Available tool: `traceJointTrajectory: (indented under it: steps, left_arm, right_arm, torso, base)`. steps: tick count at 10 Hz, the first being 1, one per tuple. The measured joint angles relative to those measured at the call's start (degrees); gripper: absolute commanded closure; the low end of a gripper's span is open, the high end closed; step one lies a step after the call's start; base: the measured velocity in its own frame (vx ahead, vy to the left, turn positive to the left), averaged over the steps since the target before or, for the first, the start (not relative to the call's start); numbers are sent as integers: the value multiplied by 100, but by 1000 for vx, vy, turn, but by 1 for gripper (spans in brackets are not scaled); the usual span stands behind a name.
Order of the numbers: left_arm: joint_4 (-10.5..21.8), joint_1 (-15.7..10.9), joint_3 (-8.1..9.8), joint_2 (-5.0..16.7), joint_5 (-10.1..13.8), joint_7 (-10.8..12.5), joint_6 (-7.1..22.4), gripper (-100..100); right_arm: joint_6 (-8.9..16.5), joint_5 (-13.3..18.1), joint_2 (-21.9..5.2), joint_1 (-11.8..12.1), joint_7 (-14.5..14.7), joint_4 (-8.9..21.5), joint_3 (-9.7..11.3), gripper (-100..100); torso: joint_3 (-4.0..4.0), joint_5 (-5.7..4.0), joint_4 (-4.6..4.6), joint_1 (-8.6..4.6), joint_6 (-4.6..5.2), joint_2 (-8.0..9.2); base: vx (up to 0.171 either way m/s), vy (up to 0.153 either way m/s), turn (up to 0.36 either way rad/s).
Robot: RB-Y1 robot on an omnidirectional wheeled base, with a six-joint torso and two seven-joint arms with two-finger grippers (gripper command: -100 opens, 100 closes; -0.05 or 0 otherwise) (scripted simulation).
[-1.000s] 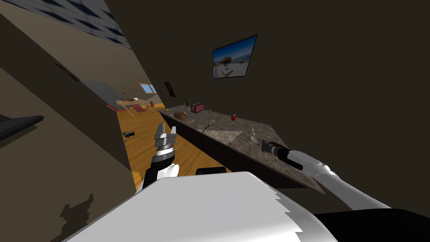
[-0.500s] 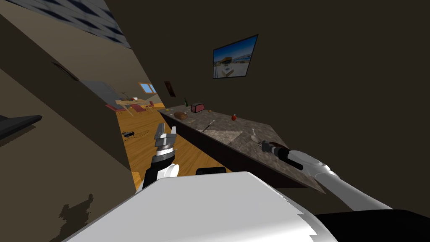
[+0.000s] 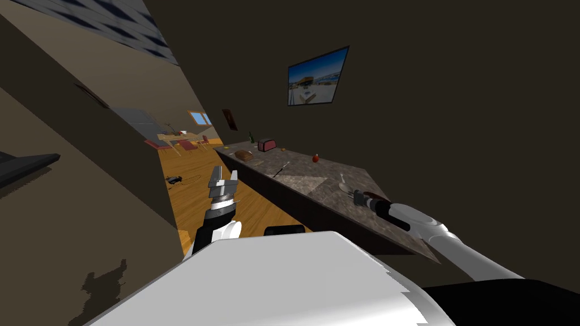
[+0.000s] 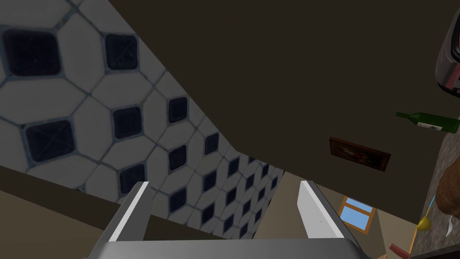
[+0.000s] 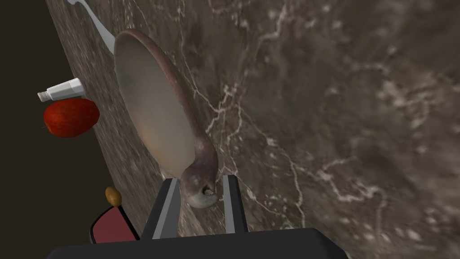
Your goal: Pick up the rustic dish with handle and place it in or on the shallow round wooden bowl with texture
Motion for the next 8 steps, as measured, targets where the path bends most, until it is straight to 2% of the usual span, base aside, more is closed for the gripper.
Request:
traceJointTrajectory:
  steps: [8]
  left_arm:
    - [0, 0, 0, 0, 0, 0, 0, 0]
  right_arm:
    - [914, 437, -226, 1033, -930, -1382, -146, 100]
  torso:
    - [4, 3, 4, 6, 1, 5]
  base:
    - [-13, -43, 22]
